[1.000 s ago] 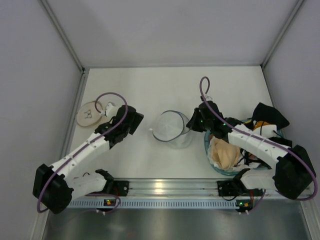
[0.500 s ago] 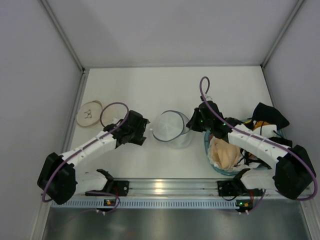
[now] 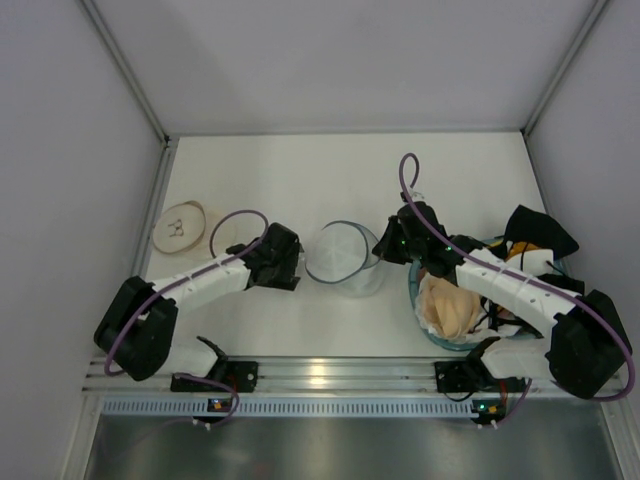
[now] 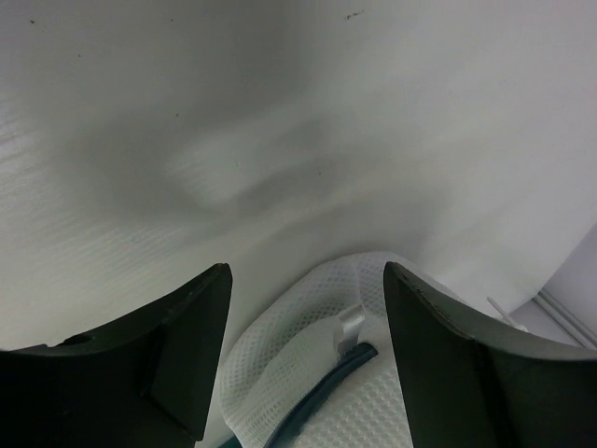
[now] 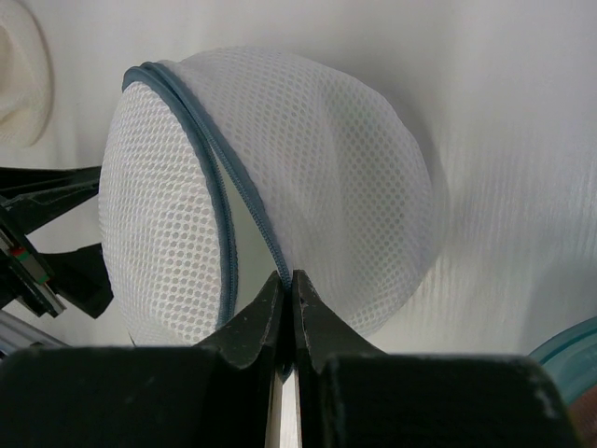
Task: Place the bra in the laundry bag and zip it closed
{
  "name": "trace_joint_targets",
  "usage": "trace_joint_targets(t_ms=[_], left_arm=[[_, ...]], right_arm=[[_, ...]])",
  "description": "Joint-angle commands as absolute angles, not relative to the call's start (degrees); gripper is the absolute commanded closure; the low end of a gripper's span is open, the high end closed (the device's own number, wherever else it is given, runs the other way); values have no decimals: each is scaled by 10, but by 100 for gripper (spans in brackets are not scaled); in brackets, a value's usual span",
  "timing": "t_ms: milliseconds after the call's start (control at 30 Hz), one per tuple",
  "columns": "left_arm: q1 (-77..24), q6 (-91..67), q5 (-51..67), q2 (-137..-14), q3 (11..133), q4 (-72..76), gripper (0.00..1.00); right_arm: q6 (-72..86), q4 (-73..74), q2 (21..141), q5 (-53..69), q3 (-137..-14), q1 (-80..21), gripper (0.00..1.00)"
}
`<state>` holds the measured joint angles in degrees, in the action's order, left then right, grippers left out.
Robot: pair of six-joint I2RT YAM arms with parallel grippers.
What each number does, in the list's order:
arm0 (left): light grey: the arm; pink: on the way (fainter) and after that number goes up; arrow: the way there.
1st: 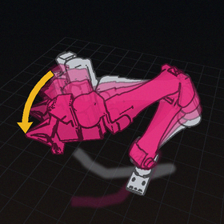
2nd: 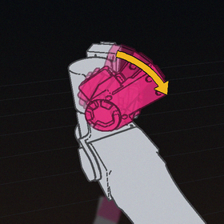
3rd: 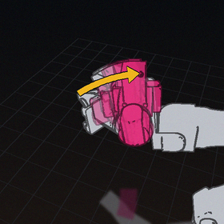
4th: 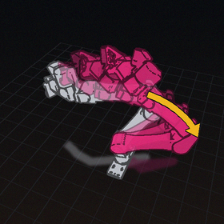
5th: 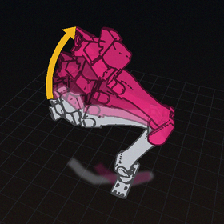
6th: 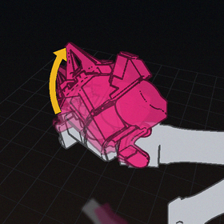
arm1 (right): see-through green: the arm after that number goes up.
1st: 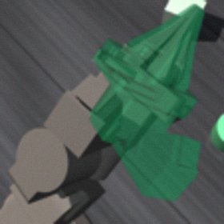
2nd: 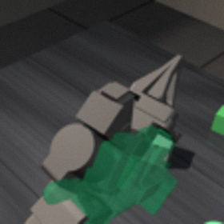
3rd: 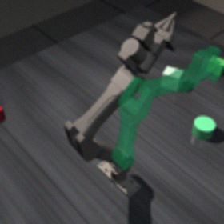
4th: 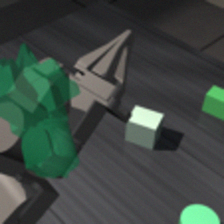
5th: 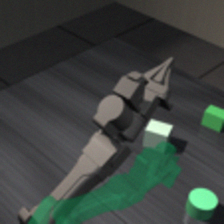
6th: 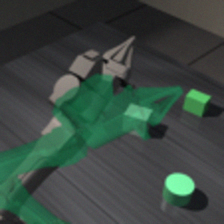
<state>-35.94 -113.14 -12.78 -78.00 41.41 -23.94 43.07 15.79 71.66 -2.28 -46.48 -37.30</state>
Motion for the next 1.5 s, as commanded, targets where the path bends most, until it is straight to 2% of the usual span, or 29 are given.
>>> trace_joint_targets(t_ms=[0,267,333,500,533,600,633,700,800,833,900,933,1033,1200,1467], left_arm=[[-361,-1208,-130,-791,437,-205,29],[-360,-1195,-125,-823,473,-183,34],[-360,-1201,-110,-832,474,-179,41],[-360,-1197,-121,-838,475,-177,71],[-361,-1197,-130,-834,475,-177,86],[-359,-1188,-144,-824,475,-177,98],[-359,-1178,-151,-821,477,-177,100],[-352,-1136,-173,-803,483,-178,100],[-342,-1030,-228,-781,504,-180,100],[-342,-998,-242,-767,511,-189,100],[-342,-913,-271,-756,526,-204,100],[-342,-867,-276,-743,526,-207,100],[-340,-803,-266,-730,523,-207,100],[-318,-628,-204,-716,540,-197,100],[-273,-353,-75,-723,554,-135,100]], right_arm=[[423,134,708,-23,-470,-365,97],[424,133,709,-20,-466,-365,98],[423,132,709,-19,-467,-365,98],[422,134,708,-20,-469,-365,98],[422,135,708,-20,-471,-365,98],[420,139,708,-20,-473,-365,98],[418,140,706,-20,-474,-365,95],[416,148,702,-22,-474,-365,91],[403,173,693,-18,-482,-365,76],[397,179,689,-14,-486,-365,68],[390,201,678,-10,-497,-365,62],[382,208,674,-5,-502,-365,54],[362,243,664,14,-533,-363,46],[330,263,657,23,-580,-364,45],[280,155,690,48,-553,-363,46]])
